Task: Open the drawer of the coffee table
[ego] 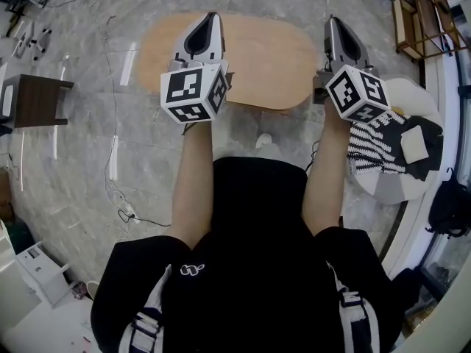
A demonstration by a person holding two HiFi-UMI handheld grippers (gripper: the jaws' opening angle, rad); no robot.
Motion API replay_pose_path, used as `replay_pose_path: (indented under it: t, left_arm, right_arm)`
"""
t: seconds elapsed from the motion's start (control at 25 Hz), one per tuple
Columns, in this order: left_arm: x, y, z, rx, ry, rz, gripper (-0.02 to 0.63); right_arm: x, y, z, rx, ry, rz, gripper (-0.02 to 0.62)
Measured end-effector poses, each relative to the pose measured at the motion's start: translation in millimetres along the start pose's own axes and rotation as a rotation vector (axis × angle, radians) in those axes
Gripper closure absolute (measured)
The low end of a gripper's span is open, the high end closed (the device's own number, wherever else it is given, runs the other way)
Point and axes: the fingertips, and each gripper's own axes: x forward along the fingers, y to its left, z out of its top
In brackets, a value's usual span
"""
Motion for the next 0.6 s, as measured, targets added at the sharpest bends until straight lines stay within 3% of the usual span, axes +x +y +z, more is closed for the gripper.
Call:
replay_pose_path:
  t: [0.6]
  left_arm:
    - [26.8, 35.6, -33.4, -0.038, 0.076, 0.010, 0.595]
  right_arm:
    - [26.0, -3.8, -37.7, 0.029, 0.073, -0.025, 0.583]
